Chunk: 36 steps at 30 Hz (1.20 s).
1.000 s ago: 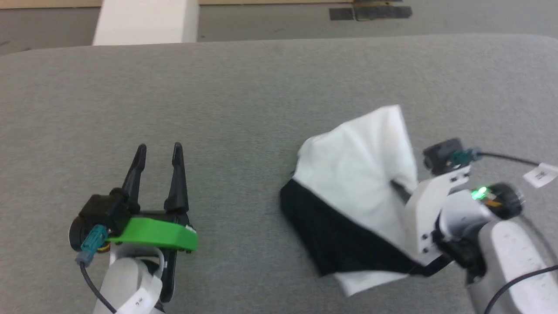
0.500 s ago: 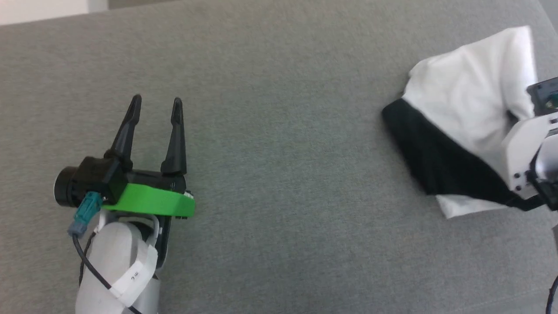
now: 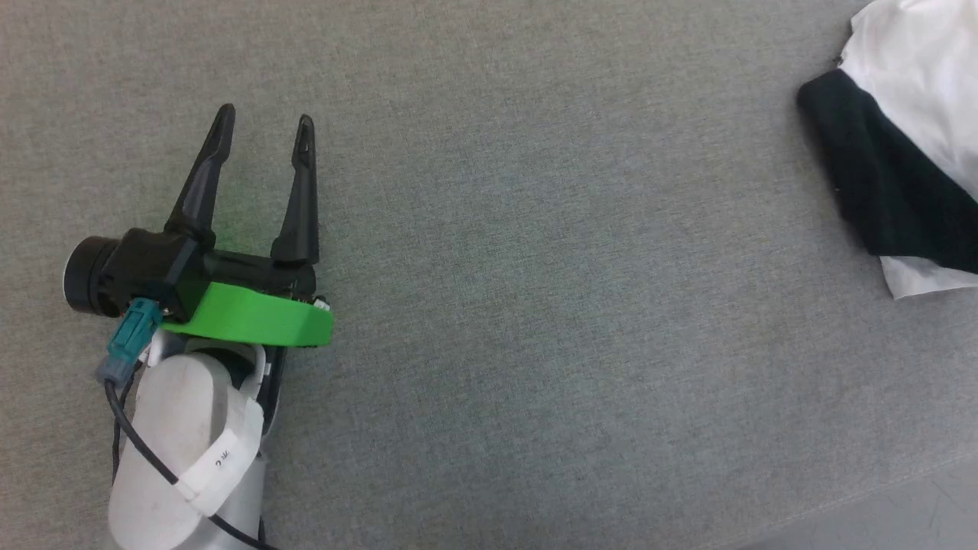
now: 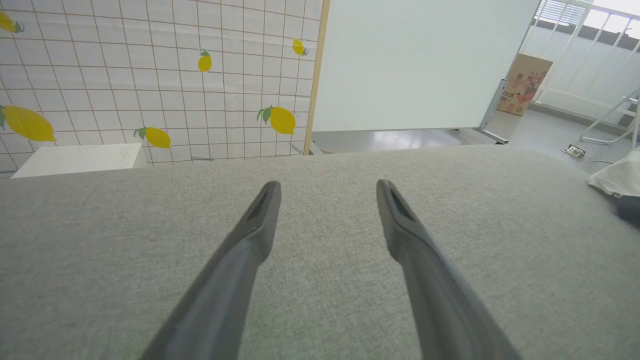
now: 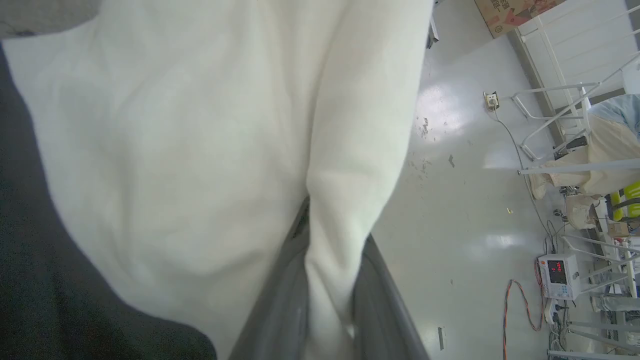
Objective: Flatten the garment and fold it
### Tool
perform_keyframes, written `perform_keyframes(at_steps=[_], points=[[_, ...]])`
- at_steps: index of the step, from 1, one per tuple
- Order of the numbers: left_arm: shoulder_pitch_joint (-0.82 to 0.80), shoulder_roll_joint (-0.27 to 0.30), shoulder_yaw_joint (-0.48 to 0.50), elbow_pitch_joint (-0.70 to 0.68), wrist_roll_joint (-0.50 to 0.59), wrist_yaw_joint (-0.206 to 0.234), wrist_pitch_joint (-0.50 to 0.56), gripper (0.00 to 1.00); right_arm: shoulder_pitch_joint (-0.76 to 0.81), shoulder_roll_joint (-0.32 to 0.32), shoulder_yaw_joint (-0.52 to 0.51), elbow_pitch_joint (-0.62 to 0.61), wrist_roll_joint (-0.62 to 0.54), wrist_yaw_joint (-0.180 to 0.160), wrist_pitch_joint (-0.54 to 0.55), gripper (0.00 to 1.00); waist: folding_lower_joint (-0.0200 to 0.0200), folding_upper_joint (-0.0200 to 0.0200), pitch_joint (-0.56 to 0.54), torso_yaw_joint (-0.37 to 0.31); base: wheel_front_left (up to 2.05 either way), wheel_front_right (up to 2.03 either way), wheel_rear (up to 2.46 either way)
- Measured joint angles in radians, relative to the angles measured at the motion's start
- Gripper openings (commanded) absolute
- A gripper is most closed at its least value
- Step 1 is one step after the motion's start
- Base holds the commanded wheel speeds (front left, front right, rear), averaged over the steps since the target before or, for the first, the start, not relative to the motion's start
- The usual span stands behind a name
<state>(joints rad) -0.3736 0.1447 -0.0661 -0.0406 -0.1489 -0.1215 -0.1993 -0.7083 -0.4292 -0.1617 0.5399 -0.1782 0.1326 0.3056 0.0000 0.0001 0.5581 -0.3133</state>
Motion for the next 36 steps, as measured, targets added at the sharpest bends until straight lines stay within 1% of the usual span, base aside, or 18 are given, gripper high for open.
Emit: perform_keyframes(at_steps=[8, 9, 10, 11, 13, 16, 20, 23, 26, 30, 36], points=[[0.0, 0.012, -0.003, -0.002, -0.001, 0.004, 0.005, 1.0, -0.083, -0.004, -0.047, 0.103, -0.072, 0.0, -0.077, 0.0, 0.0, 0.0, 0.017, 0.026, 0.0, 0.0, 0.0], [0.0, 0.012, -0.004, 0.001, -0.001, 0.004, 0.004, 1.0, -0.086, -0.003, -0.049, 0.111, -0.077, 0.0, -0.08, 0.02, 0.0, 0.0, 0.014, 0.029, 0.0, 0.0, 0.0], [0.0, 0.012, -0.004, 0.004, -0.002, 0.004, 0.004, 1.0, -0.09, -0.002, -0.053, 0.122, -0.08, 0.0, -0.083, 0.17, 0.0, 0.0, 0.01, 0.031, 0.0, 0.0, 0.0], [0.0, 0.012, -0.004, 0.008, -0.002, 0.004, 0.003, 1.0, -0.091, -0.001, -0.059, 0.131, -0.082, 0.0, -0.086, 0.39, 0.0, 0.0, 0.005, 0.033, 0.0, 0.0, 0.0], [0.002, 0.011, -0.004, 0.017, -0.006, 0.006, -0.001, 1.0, -0.091, 0.004, -0.077, 0.147, -0.088, 0.0, -0.084, 1.0, 0.0, 0.0, -0.007, 0.035, 0.0, 0.0, 0.0], [0.006, 0.007, -0.006, 0.035, -0.011, 0.01, -0.011, 1.0, -0.09, 0.01, -0.095, 0.162, -0.102, 0.0, -0.081, 1.0, 0.0, 0.0, -0.03, 0.038, 0.0, 0.0, 0.0], [0.025, -0.004, -0.009, 0.066, -0.021, 0.01, -0.026, 1.0, -0.079, 0.021, -0.109, 0.161, -0.103, 0.0, -0.112, 1.0, 0.0, 0.0, -0.073, 0.043, 0.0, 0.0, 0.0], [0.052, -0.017, -0.009, 0.096, -0.03, 0.013, -0.038, 1.0, -0.046, 0.045, -0.119, 0.148, -0.069, 0.0, -0.164, 1.0, 0.0, 0.0, -0.114, 0.047, 0.0, 0.0, 0.0], [0.084, -0.028, -0.009, 0.123, -0.05, 0.017, -0.045, 1.0, 0.007, 0.075, -0.11, 0.108, 0.002, 0.0, -0.245, 1.0, 0.0, 0.0, -0.161, 0.054, 0.0, 0.0, 0.0], [0.121, -0.042, -0.003, 0.148, -0.07, 0.023, -0.053, 1.0, 0.091, 0.113, -0.063, 0.009, 0.141, 0.0, -0.358, 1.0, -0.0001, 0.0, -0.226, 0.07, 0.0, 0.0, 0.0], [0.156, -0.056, -0.004, 0.175, -0.074, 0.029, -0.055, 1.0, 0.245, 0.156, 0.017, -0.189, 0.281, 0.0, -0.449, 1.0, -0.0001, 0.0, -0.311, 0.111, 0.0, 0.0, 0.0]])
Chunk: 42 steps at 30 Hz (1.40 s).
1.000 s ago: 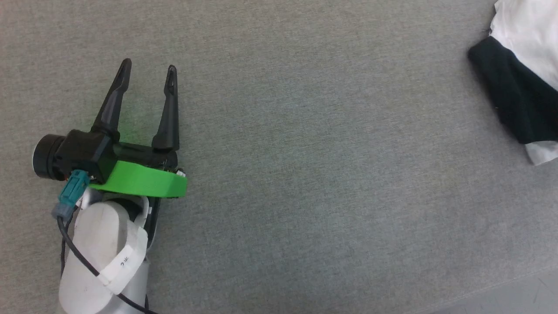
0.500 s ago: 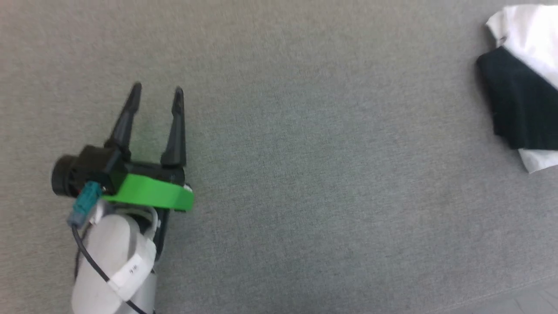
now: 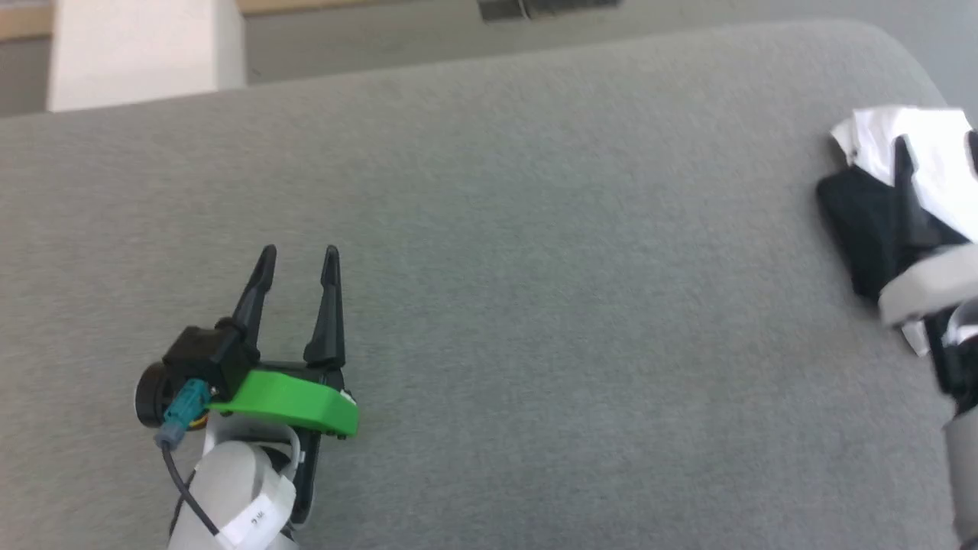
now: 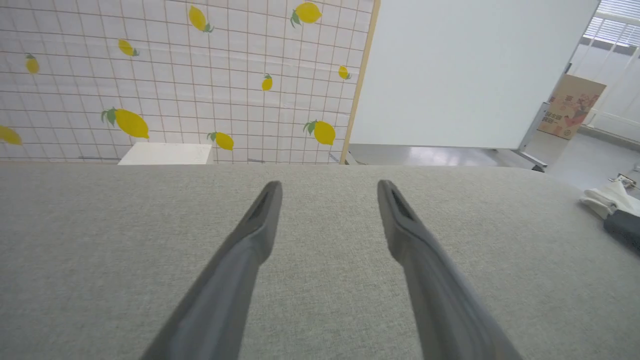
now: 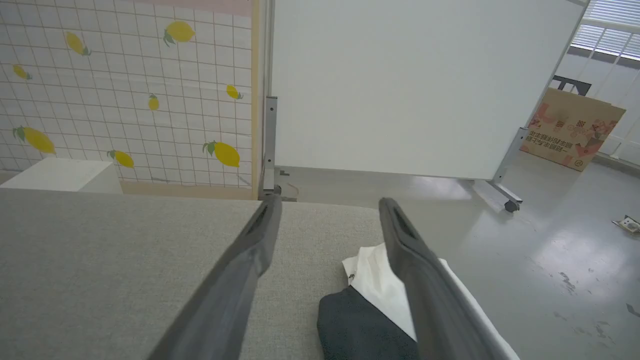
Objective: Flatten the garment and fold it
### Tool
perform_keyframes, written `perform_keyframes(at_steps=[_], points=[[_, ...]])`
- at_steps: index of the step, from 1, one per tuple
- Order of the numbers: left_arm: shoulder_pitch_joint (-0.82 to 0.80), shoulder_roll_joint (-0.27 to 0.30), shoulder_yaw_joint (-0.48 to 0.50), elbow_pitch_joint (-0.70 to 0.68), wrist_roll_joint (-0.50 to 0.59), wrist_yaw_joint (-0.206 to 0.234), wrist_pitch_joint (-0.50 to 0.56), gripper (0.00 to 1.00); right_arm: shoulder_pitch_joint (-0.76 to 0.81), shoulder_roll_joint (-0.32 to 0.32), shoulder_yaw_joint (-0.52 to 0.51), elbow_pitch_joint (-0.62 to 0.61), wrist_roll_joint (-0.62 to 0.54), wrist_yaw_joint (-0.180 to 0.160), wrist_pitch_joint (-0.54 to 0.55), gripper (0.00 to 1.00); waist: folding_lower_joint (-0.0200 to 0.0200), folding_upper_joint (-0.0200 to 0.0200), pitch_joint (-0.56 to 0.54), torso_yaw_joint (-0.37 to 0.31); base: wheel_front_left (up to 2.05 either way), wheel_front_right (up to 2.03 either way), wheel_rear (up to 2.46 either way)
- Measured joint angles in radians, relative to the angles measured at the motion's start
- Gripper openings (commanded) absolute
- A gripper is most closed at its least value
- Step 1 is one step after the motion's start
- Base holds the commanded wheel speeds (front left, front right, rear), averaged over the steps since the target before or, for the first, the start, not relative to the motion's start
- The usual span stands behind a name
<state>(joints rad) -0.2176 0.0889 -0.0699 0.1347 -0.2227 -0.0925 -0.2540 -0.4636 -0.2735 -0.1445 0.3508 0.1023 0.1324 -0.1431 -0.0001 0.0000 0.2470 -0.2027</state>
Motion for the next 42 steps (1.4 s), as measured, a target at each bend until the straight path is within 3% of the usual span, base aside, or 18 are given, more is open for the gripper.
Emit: perform_keyframes(at_steps=[8, 12, 25, 42], points=[[0.026, -0.02, -0.009, 0.014, -0.002, 0.001, 0.0, 1.0, 0.19, 0.102, 0.048, -0.252, 0.038, 0.0, -0.035, 1.0, 0.0, 0.0, -0.08, 0.086, 0.0, 0.0, 0.0], [0.043, -0.026, -0.015, 0.018, -0.002, 0.001, -0.003, 1.0, 0.257, 0.143, 0.052, -0.298, 0.029, 0.0, -0.042, 1.0, 0.0, 0.0, -0.114, 0.124, 0.0, 0.0, 0.0], [0.099, -0.033, -0.036, 0.025, -0.002, 0.006, -0.003, 1.0, 0.427, 0.217, 0.053, -0.311, -0.052, 0.0, -0.051, 1.0, 0.0, 0.0, -0.204, 0.209, 0.0, 0.0, 0.0], [0.173, -0.034, -0.015, 0.002, -0.014, 0.037, -0.003, 1.0, 0.507, 0.221, 0.07, -0.294, -0.027, 0.0, -0.056, 1.0, 0.0, 0.0, -0.258, 0.221, 0.0, 0.0, 0.0]])
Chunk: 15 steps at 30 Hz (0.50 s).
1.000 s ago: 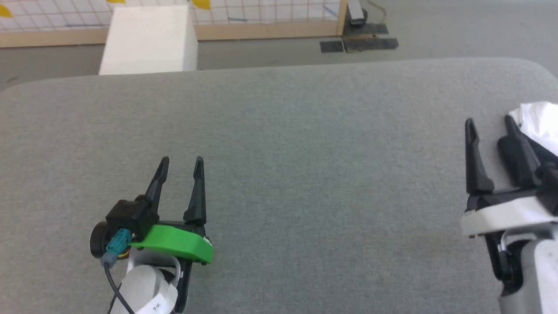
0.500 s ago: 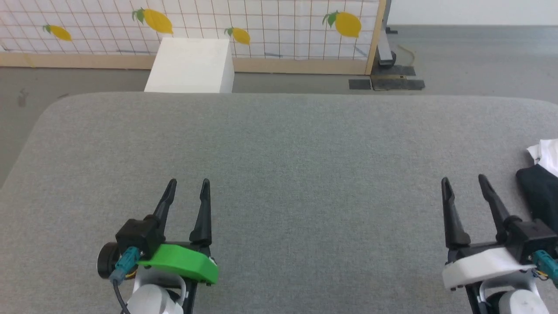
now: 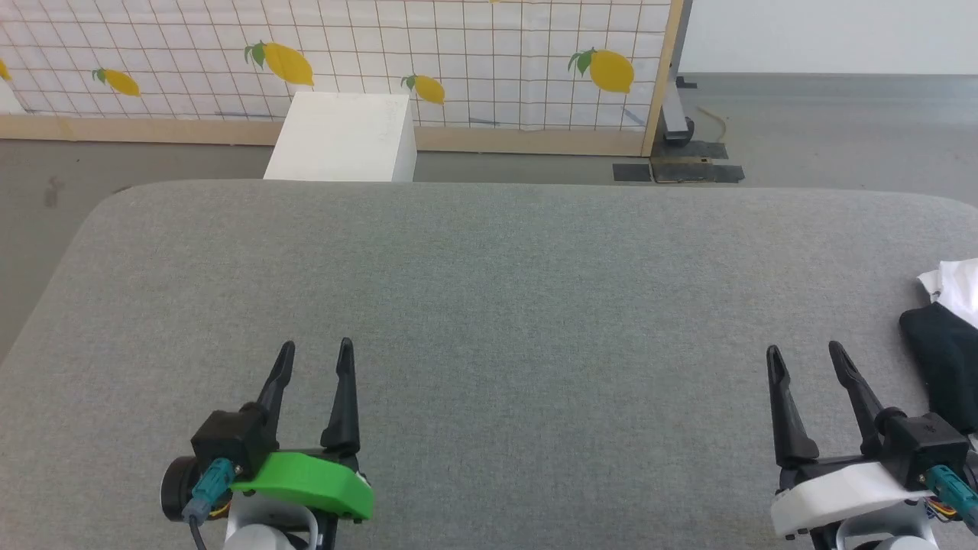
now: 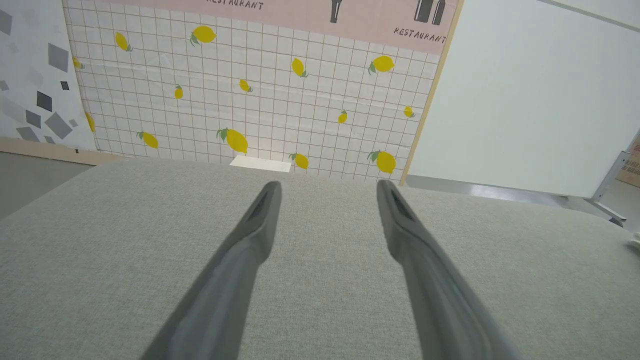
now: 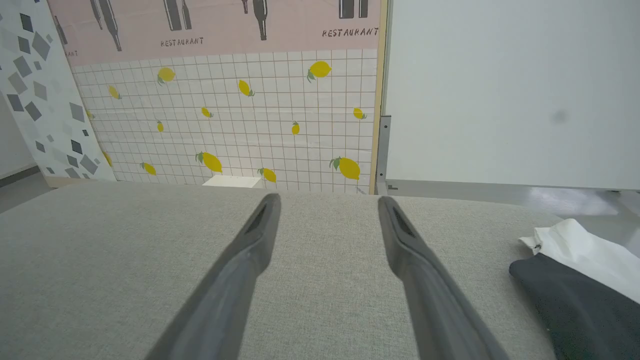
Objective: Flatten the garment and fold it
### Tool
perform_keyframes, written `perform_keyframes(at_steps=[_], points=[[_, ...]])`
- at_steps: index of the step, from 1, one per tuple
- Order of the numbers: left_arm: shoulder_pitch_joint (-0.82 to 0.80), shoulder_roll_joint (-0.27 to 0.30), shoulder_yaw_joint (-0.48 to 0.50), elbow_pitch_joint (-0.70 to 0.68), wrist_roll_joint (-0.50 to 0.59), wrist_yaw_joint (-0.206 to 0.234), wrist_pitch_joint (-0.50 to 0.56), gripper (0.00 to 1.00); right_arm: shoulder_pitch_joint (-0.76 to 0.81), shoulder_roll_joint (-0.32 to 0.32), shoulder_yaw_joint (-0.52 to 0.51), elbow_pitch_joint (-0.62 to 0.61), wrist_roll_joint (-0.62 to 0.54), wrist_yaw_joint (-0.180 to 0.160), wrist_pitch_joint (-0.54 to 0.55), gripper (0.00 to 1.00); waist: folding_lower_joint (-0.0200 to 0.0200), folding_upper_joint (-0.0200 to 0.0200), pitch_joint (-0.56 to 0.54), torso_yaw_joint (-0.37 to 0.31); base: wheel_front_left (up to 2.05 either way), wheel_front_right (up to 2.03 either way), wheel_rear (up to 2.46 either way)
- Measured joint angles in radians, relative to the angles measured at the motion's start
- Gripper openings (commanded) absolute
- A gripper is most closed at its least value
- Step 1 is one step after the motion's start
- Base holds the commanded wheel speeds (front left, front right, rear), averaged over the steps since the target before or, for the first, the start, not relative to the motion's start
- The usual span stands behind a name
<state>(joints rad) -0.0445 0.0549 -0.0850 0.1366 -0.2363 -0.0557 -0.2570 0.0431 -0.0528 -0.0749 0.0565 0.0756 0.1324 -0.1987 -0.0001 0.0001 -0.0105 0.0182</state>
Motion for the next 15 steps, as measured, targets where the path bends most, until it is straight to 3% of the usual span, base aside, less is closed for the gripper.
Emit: perform_keyframes(at_steps=[14, 15], points=[[0.005, 0.0, 0.004, 0.017, -0.003, 0.0, 0.0, 1.0, 0.001, 0.0, 0.008, 0.015, 0.023, 0.0, -0.001, 1.0, 0.0, 0.0, -0.001, 0.002, 0.0, 0.0, 0.0], [0.005, 0.0, 0.004, 0.018, -0.003, 0.0, 0.0, 0.0, 0.001, 0.0, 0.008, 0.015, 0.023, 0.0, 0.0, 0.0, 0.0, 0.0, -0.001, 0.002, 0.0, 0.0, 0.0]])
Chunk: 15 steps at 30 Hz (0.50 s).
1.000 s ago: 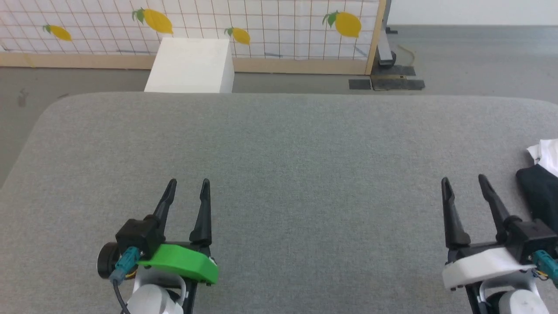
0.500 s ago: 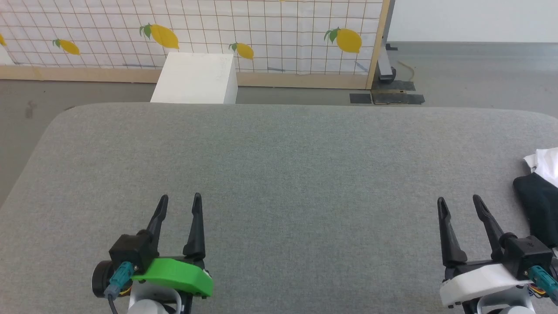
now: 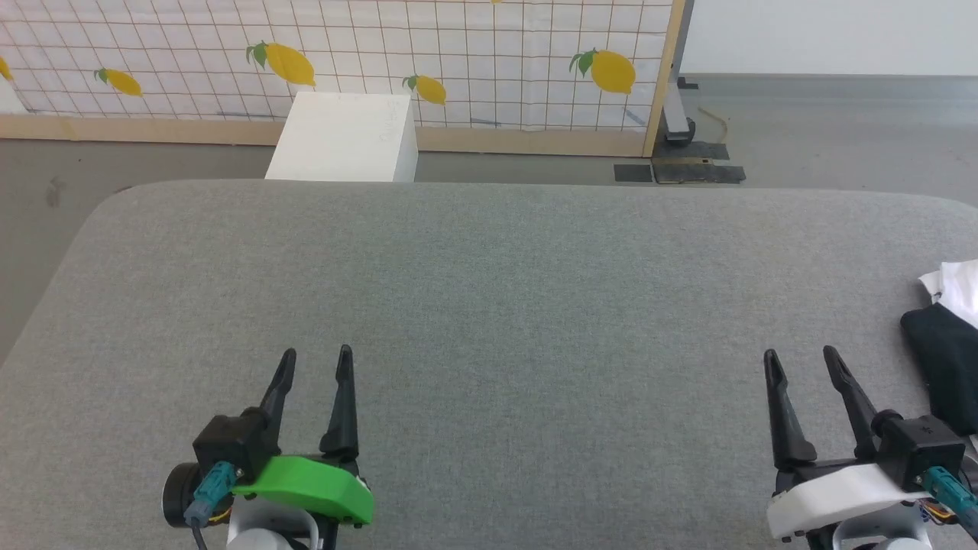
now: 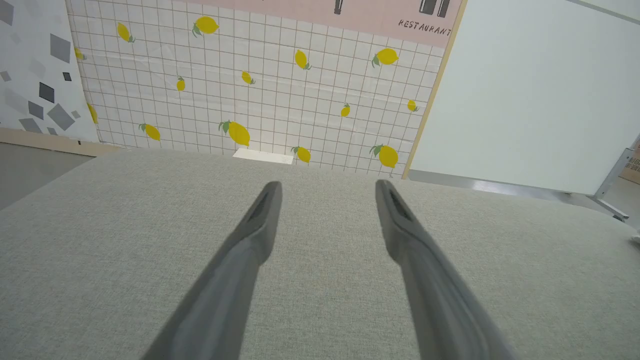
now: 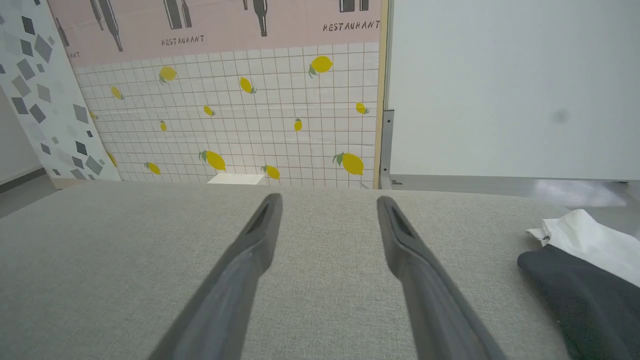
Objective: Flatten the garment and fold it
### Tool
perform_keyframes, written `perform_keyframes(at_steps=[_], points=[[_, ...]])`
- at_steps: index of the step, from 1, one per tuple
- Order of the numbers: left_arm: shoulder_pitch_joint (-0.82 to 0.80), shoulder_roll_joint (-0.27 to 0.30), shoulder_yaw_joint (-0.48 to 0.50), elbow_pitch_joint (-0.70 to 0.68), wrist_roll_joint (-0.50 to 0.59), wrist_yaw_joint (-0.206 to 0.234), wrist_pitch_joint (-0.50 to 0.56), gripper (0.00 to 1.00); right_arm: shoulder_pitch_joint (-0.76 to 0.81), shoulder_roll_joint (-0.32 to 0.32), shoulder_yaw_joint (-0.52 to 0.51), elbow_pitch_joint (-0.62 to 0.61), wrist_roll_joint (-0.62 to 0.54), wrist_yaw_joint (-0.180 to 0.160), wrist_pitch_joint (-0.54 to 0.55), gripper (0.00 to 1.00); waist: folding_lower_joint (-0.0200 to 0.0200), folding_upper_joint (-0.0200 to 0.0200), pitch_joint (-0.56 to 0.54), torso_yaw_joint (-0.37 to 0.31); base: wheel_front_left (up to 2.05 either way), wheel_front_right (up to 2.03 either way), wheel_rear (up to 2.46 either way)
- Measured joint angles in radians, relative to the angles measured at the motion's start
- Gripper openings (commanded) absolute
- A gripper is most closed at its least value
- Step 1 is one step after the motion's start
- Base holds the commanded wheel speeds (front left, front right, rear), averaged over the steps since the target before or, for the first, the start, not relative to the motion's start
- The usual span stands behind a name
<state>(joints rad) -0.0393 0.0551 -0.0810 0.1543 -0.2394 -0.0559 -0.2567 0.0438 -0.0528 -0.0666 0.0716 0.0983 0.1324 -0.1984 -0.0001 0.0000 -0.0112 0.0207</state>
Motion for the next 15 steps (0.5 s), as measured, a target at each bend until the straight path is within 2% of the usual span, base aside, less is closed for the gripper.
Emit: perform_keyframes(at_steps=[15], points=[[0.0, 0.0, 0.0, 0.0, 0.002, 0.0, 0.0, 0.0, 0.0, 0.0, -0.001, 0.0, 0.0, 0.0, 0.0, 0.0, 0.0, 0.0, 0.0, 0.0, 0.0, 0.0, 0.0]])
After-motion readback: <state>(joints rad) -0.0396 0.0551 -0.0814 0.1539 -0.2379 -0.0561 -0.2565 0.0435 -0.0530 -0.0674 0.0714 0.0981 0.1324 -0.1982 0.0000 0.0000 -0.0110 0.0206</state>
